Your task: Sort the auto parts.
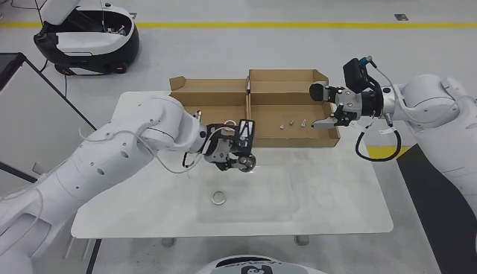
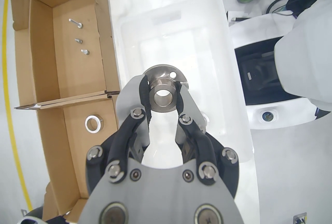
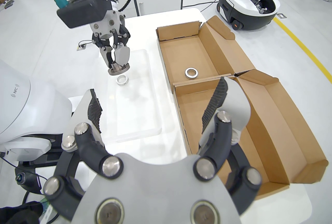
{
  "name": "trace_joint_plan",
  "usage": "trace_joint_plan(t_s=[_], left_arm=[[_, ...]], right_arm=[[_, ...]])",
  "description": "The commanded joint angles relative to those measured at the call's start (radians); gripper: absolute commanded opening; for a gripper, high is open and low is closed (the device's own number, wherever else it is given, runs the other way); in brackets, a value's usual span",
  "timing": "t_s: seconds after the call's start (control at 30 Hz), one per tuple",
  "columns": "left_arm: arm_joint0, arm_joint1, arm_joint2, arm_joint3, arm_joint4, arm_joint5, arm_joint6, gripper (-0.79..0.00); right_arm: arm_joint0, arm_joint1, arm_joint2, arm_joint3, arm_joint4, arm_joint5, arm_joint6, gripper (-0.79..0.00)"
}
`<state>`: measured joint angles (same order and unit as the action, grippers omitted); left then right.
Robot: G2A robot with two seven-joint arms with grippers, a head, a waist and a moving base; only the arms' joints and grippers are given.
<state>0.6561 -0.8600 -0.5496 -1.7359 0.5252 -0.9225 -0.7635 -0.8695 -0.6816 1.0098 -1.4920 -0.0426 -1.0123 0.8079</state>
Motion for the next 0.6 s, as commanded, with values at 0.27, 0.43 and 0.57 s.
trace_joint_plan(t_s=[0.27,0.43,0.57], left_arm=[[0.092,0.049,-0.112,-0.012,-0.066,-0.090,0.228,-0.785],[0.103,0.071,-0.117,-0.044,-0.068,-0.090,0.304,-0.785],[0.104,0.076,-0.117,-0.059,-0.072,-0.090,0.342,-0.785]], right_arm=[[0.000,0.000,0.000,0.000,0.000,0.000,0.000,0.000],[0.000,0.000,0.000,0.000,0.000,0.000,0.000,0.000],[0.000,0.000,0.000,0.000,0.000,0.000,0.000,0.000]])
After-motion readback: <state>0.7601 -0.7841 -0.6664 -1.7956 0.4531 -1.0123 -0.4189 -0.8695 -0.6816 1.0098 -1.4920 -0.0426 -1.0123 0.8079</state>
